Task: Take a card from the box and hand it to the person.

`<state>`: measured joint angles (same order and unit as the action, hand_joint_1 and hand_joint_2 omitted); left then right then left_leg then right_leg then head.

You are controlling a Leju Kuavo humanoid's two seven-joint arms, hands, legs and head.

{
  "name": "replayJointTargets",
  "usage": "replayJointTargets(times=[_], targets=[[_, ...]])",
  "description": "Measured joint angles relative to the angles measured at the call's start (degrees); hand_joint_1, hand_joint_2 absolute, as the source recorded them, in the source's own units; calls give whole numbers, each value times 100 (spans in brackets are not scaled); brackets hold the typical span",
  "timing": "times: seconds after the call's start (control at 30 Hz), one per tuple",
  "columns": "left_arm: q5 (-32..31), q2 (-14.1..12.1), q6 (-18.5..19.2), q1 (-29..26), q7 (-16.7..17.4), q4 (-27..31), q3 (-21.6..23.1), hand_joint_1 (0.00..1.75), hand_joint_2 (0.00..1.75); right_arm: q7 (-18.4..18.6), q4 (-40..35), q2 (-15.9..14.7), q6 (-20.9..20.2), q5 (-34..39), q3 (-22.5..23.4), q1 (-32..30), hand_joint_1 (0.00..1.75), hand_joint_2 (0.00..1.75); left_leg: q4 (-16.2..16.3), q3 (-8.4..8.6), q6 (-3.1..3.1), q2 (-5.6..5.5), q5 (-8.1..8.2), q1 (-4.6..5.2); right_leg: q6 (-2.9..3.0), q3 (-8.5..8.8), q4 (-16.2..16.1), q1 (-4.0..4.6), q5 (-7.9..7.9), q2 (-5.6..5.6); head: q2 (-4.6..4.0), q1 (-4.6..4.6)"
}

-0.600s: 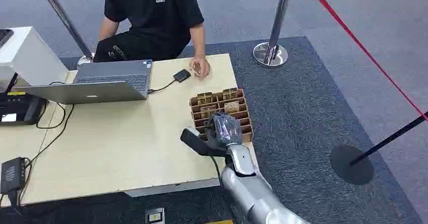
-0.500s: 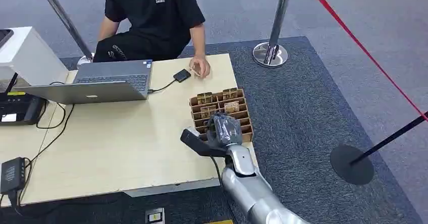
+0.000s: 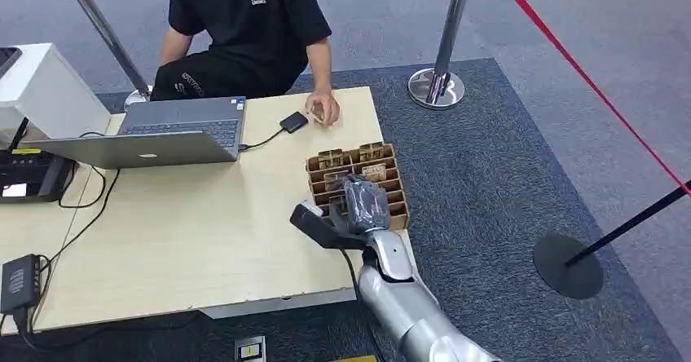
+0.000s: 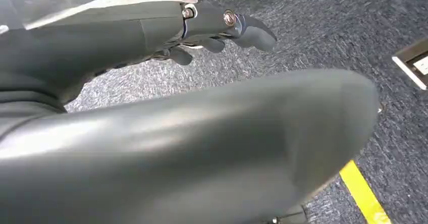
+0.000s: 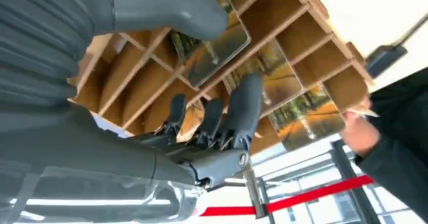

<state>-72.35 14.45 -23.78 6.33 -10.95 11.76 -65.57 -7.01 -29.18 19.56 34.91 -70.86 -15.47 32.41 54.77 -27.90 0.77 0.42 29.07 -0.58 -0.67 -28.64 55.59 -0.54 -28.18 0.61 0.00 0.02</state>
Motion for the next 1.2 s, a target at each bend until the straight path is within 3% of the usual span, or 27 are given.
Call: replayJointTargets(times=[0.2,0.27,0.57,0.77,1.2], targets=[[-15,-2,-6,0,0,0,-35,0,0,28,-59,2,-35,-11,4,28,79,175,0,0,0,0,0,0,0,0,0,0,0,0,0,0],[-18,-2,-7,0,0,0,-39,0,0,91,-48,0,-13,-70,5,34,89,175,0,1,0,0,0,0,0,0,0,0,0,0,0,0],[-101,-4,4,1,-46,0,-63,0,0,544,201,-94,109,-396,7,64,89,175,0,0,0,0,0,0,0,0,-1,0,0,0,0,0],[-140,-7,61,1,-46,0,-61,0,0,686,332,-173,170,-459,7,127,79,175,0,2,0,0,0,0,0,1,-1,0,0,0,0,0],[-136,-17,61,1,-59,0,-63,0,0,588,492,-186,181,-470,7,194,80,175,0,6,1,0,-5,0,4,5,-1,0,7,0,0,0]])
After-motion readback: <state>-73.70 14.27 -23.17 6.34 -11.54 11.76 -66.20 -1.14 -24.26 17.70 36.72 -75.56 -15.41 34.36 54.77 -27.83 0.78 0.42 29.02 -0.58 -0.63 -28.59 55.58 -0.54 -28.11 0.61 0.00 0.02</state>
